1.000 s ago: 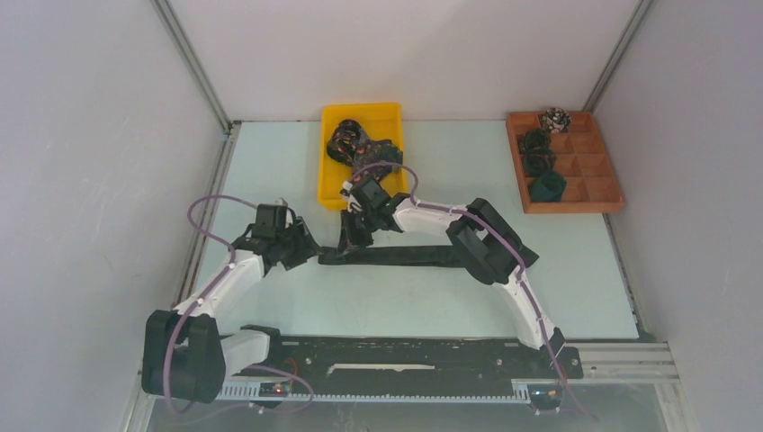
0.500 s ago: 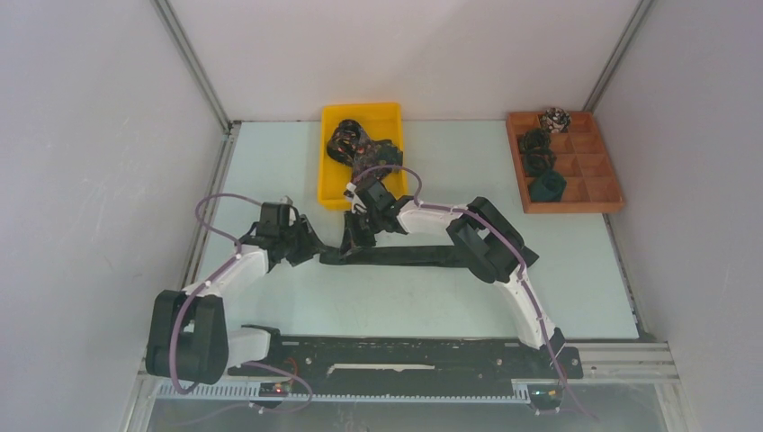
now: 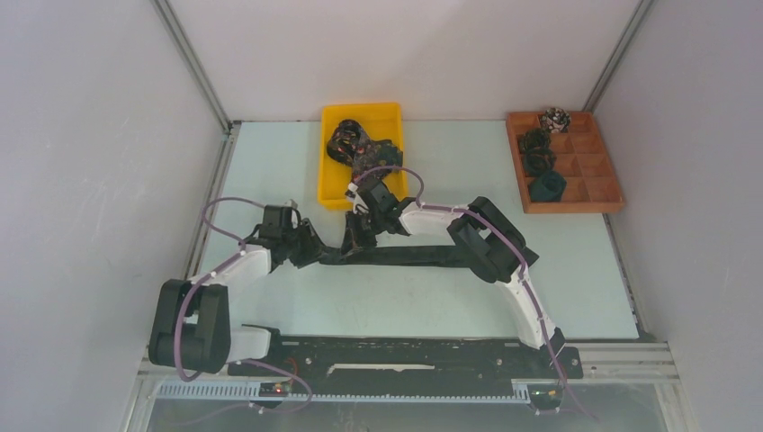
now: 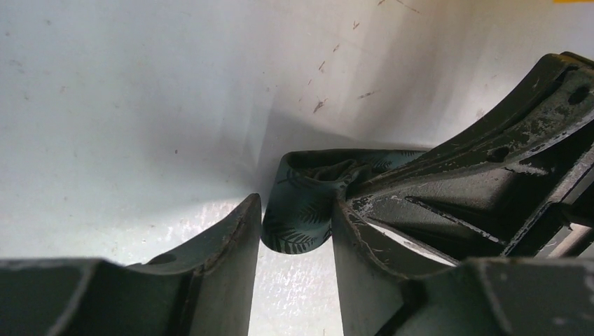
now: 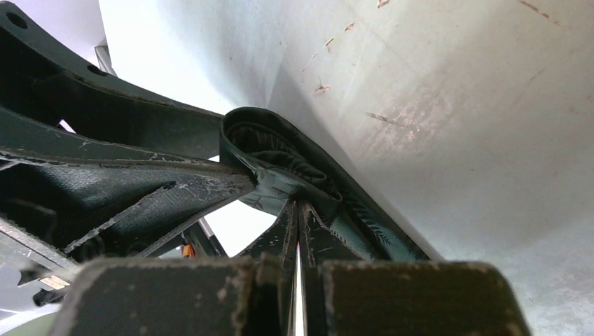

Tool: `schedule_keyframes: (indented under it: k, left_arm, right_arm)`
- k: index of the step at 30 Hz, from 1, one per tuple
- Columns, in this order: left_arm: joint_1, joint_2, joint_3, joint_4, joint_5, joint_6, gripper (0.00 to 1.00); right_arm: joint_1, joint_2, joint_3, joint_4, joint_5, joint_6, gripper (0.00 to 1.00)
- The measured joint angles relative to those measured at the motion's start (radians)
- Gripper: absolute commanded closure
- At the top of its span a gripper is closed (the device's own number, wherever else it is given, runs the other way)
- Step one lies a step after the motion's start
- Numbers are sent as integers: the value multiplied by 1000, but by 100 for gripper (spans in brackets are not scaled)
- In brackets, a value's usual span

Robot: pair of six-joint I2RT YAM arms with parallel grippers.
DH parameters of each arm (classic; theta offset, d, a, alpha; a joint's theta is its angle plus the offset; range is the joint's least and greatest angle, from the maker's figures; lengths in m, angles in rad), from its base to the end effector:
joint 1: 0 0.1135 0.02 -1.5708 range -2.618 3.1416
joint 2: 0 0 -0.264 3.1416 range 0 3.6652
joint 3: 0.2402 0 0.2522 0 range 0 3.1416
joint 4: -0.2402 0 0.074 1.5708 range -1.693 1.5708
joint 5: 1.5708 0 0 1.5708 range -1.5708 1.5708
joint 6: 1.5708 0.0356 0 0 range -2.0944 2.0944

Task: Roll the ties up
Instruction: Roll the tie at the center of the board.

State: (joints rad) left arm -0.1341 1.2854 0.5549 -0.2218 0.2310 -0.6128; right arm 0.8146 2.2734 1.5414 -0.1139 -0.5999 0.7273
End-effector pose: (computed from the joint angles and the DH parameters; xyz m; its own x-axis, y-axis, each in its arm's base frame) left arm 0.2280 -0.0390 0.1595 -0.8110 -0.4555 -0.3670 -0.2503 0.8373 -0.4861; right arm 0.3157 0.3640 0.1185 -0.9536 -0.2113 -0.2143 -0.2989 0.5817 0.7565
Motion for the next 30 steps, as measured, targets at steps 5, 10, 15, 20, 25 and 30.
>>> schedule_keyframes:
  k: [5,10,15,20,25,30]
  left_arm:
    - [0,18,-20,37,28,-17,60]
    - [0,38,-24,60,43,-28,78]
    - [0,35,-24,67,52,-42,100]
    - [-5,-5,-24,46,41,-41,100]
    - [-10,-62,-12,-26,-9,-24,100]
    - [-17,-95,23,-82,-52,-5,100]
  right_arm:
    - [-1,-2,-2,2,0,0,100]
    - [-1,-4,-4,1,2,2,100]
    - [-1,-8,-4,-7,10,2,100]
    - [0,-18,20,-64,48,-6,90]
    - [5,-41,56,-138,109,-32,82]
    - [18,-63,89,-175,146,-47,81]
